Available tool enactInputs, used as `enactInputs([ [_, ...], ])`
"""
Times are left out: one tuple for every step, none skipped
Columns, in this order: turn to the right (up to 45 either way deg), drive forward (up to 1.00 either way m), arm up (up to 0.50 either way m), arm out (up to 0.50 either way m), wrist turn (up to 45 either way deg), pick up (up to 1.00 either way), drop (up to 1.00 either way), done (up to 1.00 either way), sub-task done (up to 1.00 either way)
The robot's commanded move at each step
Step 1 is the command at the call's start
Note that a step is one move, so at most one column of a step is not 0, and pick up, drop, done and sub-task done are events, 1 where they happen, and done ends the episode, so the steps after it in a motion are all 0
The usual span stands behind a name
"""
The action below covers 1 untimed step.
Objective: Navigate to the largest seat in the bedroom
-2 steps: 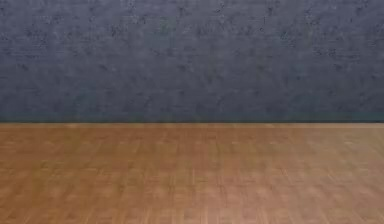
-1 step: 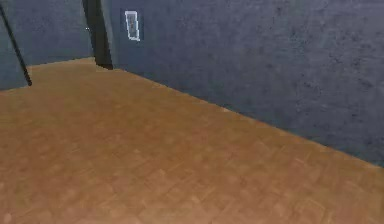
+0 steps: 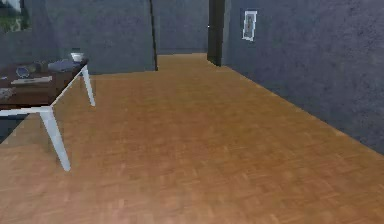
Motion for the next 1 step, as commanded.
enactInputs([
  [0.0,1.0,0.0,0.0,0.0,0.0,0.0,0.0,0.0],
])
